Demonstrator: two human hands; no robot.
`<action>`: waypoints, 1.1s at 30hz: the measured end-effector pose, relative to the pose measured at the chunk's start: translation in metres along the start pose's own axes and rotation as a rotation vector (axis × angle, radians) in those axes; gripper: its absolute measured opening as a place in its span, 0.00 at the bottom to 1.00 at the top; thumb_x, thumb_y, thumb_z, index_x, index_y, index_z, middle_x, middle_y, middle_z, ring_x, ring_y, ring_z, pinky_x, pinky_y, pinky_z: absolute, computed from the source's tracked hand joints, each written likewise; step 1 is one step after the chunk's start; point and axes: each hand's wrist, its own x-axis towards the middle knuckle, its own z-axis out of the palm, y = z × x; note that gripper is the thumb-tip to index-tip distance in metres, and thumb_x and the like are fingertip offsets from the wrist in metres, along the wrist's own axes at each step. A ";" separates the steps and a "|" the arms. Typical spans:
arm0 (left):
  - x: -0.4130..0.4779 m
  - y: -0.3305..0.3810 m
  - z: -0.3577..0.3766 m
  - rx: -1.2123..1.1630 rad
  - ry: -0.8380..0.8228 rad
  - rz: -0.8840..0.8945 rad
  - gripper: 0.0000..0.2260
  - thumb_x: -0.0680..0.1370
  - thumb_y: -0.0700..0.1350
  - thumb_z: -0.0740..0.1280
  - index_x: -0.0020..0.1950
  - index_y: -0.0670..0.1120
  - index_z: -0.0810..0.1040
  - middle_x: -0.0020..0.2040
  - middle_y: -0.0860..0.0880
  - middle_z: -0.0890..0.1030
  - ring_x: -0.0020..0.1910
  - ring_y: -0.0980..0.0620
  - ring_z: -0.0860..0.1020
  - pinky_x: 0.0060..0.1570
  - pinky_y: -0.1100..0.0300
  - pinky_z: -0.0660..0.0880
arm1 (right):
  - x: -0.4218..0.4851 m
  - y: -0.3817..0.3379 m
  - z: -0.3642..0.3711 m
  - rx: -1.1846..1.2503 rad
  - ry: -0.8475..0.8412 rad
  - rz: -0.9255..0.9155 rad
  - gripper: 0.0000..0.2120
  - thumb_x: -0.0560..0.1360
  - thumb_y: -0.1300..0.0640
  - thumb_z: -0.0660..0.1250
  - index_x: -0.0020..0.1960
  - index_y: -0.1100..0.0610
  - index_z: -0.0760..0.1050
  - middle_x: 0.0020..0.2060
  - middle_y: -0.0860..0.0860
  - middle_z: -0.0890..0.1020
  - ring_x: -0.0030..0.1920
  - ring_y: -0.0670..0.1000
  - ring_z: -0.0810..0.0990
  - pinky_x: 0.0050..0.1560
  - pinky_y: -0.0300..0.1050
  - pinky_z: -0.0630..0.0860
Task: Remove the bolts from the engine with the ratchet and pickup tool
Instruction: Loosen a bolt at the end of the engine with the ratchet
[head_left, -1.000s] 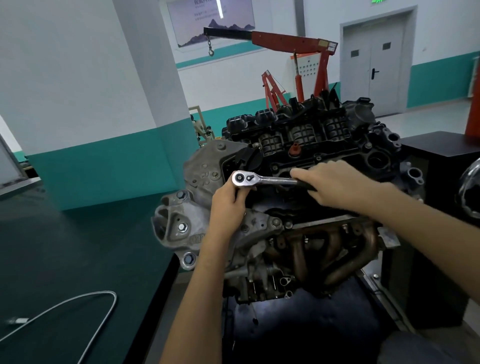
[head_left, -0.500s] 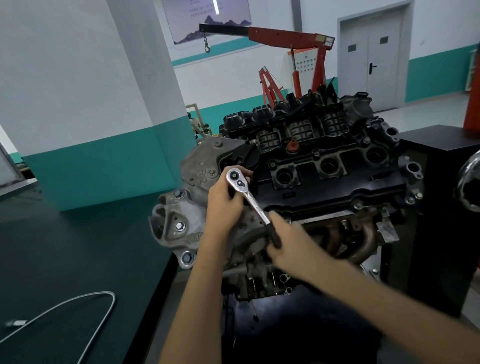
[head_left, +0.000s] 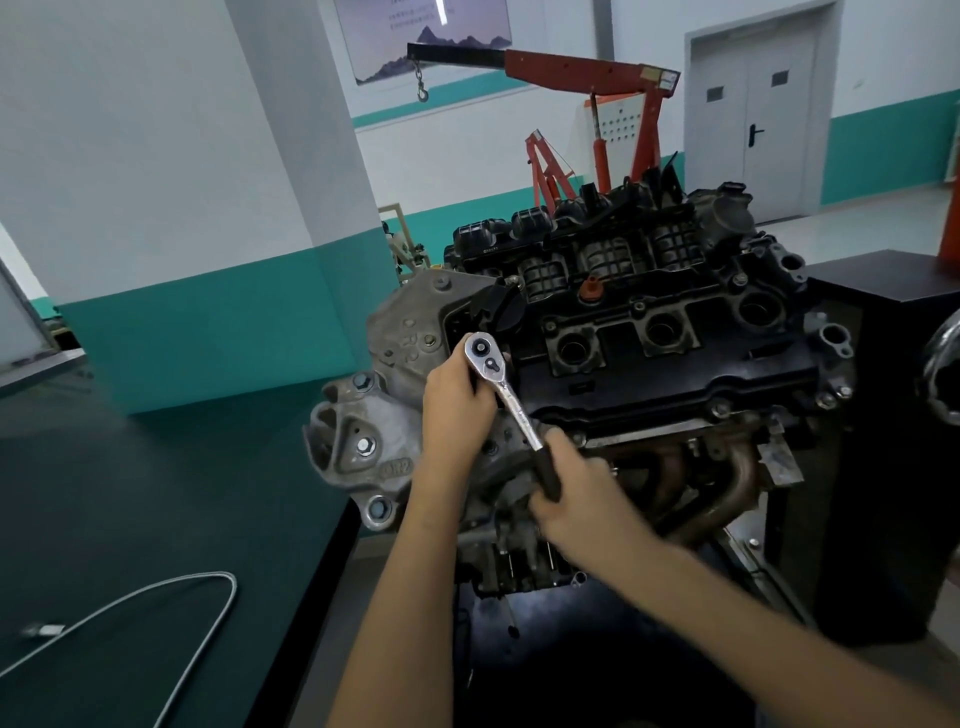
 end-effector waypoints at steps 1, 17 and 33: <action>0.000 -0.001 0.000 -0.028 -0.001 -0.014 0.07 0.76 0.36 0.62 0.44 0.46 0.77 0.37 0.51 0.81 0.37 0.53 0.78 0.39 0.61 0.73 | -0.003 -0.009 0.018 0.051 0.039 0.024 0.16 0.71 0.61 0.64 0.56 0.52 0.65 0.31 0.49 0.75 0.30 0.50 0.76 0.31 0.44 0.71; -0.001 0.001 -0.006 -0.093 0.043 0.061 0.06 0.79 0.37 0.65 0.53 0.44 0.79 0.38 0.59 0.79 0.36 0.66 0.75 0.38 0.73 0.69 | 0.079 0.017 -0.115 -0.899 -0.041 -0.392 0.17 0.74 0.55 0.63 0.62 0.50 0.64 0.40 0.52 0.79 0.42 0.56 0.80 0.36 0.43 0.65; 0.002 -0.004 -0.005 -0.083 -0.026 0.109 0.08 0.76 0.37 0.65 0.50 0.49 0.80 0.46 0.56 0.84 0.46 0.59 0.80 0.48 0.63 0.76 | 0.023 0.016 -0.046 -0.187 -0.116 -0.105 0.17 0.71 0.61 0.65 0.58 0.52 0.68 0.31 0.47 0.71 0.37 0.58 0.79 0.37 0.50 0.76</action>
